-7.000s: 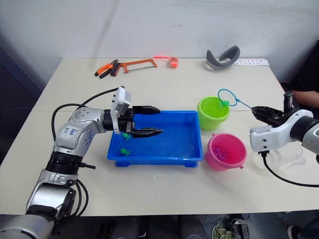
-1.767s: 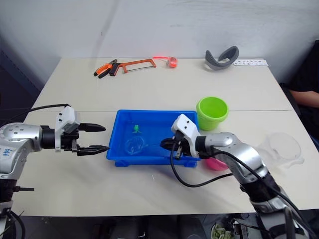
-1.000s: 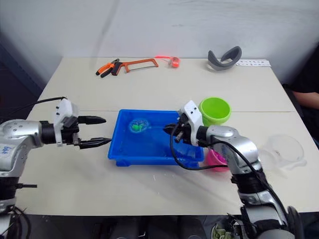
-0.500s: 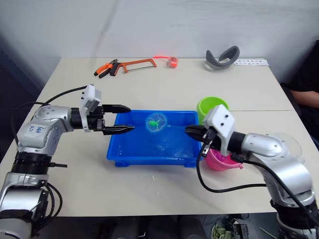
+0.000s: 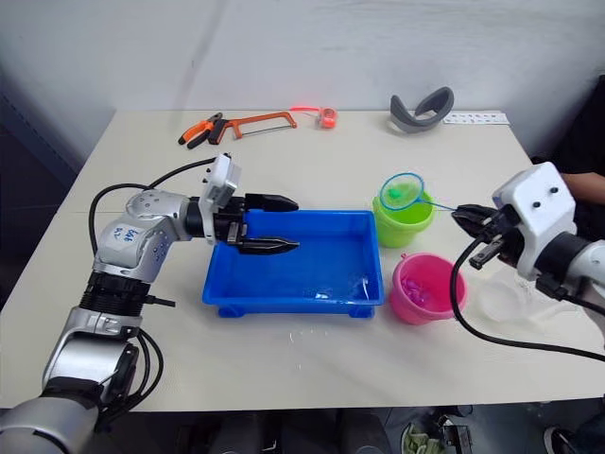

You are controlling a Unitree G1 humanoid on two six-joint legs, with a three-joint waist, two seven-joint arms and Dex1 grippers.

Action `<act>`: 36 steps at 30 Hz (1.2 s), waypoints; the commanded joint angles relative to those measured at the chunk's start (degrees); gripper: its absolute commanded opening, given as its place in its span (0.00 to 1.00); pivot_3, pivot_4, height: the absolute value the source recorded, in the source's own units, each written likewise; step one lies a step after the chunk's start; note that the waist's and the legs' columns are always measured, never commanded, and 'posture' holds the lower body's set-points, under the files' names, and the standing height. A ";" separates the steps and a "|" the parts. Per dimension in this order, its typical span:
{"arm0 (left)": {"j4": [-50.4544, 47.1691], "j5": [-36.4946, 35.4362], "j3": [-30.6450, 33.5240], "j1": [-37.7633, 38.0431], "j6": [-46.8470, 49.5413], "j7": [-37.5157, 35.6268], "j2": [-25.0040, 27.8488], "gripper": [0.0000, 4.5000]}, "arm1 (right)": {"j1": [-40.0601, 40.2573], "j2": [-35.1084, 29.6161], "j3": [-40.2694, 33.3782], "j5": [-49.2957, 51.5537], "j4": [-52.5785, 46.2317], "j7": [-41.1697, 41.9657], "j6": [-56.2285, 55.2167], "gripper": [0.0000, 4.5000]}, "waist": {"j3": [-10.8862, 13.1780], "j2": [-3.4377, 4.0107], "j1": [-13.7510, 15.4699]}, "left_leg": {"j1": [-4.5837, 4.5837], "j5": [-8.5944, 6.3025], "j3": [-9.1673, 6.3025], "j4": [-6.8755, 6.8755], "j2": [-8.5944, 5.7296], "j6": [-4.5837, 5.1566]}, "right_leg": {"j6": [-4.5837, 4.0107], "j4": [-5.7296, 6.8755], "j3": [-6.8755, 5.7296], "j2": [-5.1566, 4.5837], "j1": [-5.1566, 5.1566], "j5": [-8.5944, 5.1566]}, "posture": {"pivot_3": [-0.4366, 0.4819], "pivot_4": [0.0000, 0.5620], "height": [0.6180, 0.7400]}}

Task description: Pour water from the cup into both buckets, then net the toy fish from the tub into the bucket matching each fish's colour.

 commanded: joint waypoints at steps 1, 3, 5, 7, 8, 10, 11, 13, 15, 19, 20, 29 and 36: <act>-3.54 -1.05 0.77 0.08 0.31 0.50 -0.17 0.99 | 1.07 -3.88 3.07 -9.99 4.66 -0.43 -12.10 0.00 | 0.00 0.00 0.04 | 0.00 0.00 0.00 0.00 -0.02 -0.01 | 0.00 -0.01 0.00 -0.01 0.00 0.00 | 0.48 0.27 1.00; -4.30 -1.11 0.98 0.45 0.57 0.94 -0.17 0.99 | 1.77 -6.15 6.36 -16.23 7.88 -0.19 -20.84 0.00 | 0.00 0.00 0.02 | 0.00 0.02 0.03 0.01 -0.06 0.00 | 0.02 -0.02 0.01 -0.01 0.01 0.00 | 0.48 0.27 1.00; -4.79 -1.12 1.27 0.79 0.75 1.33 0.09 0.99 | 2.92 -9.38 9.83 -23.96 11.41 -0.42 -31.85 0.00 | 0.00 0.00 0.02 | 0.00 0.02 0.05 0.02 -0.06 0.00 | 0.02 -0.02 0.02 -0.01 0.00 0.00 | 0.48 0.27 1.00; -5.08 -1.17 1.49 1.02 0.89 1.63 0.37 0.99 | 3.93 -12.35 12.31 -30.84 14.60 -1.52 -42.01 0.00 | 0.00 0.00 0.01 | 0.00 0.02 0.06 0.01 -0.06 -0.01 | 0.02 -0.02 0.02 0.00 -0.01 0.00 | 0.48 0.27 1.00; -5.25 -1.22 1.61 1.15 1.00 1.82 0.48 0.99 | 4.41 -13.80 13.25 -34.05 16.04 -2.38 -46.86 0.00 | 0.00 0.00 0.00 | 0.00 0.02 0.06 0.01 -0.07 -0.01 | 0.03 -0.03 0.03 0.00 -0.02 0.00 | 0.48 0.27 1.00; -5.65 -1.29 1.77 1.39 1.25 2.08 0.62 0.99 | 4.89 -16.20 14.38 -40.21 18.89 -4.80 -55.64 0.00 | 0.01 0.01 -0.01 | 0.01 0.03 0.09 0.01 -0.05 -0.03 | 0.03 -0.03 0.03 0.01 -0.02 0.00 | 0.48 0.27 1.00; -5.86 -1.33 1.82 1.51 1.37 2.18 0.68 0.99 | 5.02 -17.62 14.73 -43.87 20.24 -6.63 -60.08 0.00 | 0.01 0.01 -0.02 | 0.01 0.04 0.09 0.02 -0.04 -0.04 | 0.03 -0.03 0.03 0.01 -0.02 0.00 | 0.48 0.27 1.00; -6.00 -1.35 1.91 1.59 1.48 2.34 0.73 0.99 | 4.77 -20.21 14.96 -51.03 22.67 -11.15 -67.58 0.00 | 0.01 0.01 -0.03 | 0.03 0.06 0.12 0.02 -0.05 -0.07 | 0.03 0.00 0.05 0.00 -0.03 0.00 | 0.48 0.27 1.00; -5.79 -1.30 1.97 1.50 1.45 2.48 0.67 0.99 | 3.95 -21.62 14.65 -56.12 24.09 -15.10 -72.62 0.00 | 0.01 0.02 -0.05 | 0.05 0.07 0.13 0.03 -0.04 -0.10 | 0.03 0.02 0.06 -0.01 -0.03 0.00 | 0.48 0.27 1.00; -5.62 -1.26 1.88 1.51 1.33 2.59 0.58 0.99 | 3.56 -20.06 13.18 -53.83 27.17 -15.09 -73.78 0.00 | 0.01 0.02 -0.04 | 0.07 0.10 0.13 0.05 0.00 -0.15 | 0.02 0.04 0.05 0.01 -0.02 0.00 | 0.48 0.27 1.00; -5.59 -1.25 1.78 1.54 1.31 2.50 0.56 0.99 | 3.75 -19.18 12.43 -51.41 27.96 -14.11 -73.02 0.00 | 0.01 0.02 -0.04 | 0.07 0.10 0.13 0.05 0.00 -0.15 | 0.02 0.04 0.05 0.02 -0.01 0.00 | 0.48 0.27 1.00; -8.03 -3.16 0.57 2.06 3.88 -0.15 0.33 0.99 | 7.72 -4.30 2.72 -16.89 13.88 -1.34 -43.78 0.00 | 0.01 0.02 0.09 | 0.09 0.11 0.02 0.12 0.08 -0.15 | 0.03 0.08 -0.01 0.10 0.12 0.00 | 0.48 0.27 1.00; -13.07 -4.54 -1.30 4.83 6.26 -9.60 7.83 0.99 | 12.14 1.46 -4.80 18.41 -3.47 2.21 -15.61 0.00 | 0.00 0.04 -0.12 | 0.10 0.11 -0.06 0.08 0.09 -0.17 | 0.02 0.11 0.03 0.04 0.14 0.00 | 0.48 0.27 1.00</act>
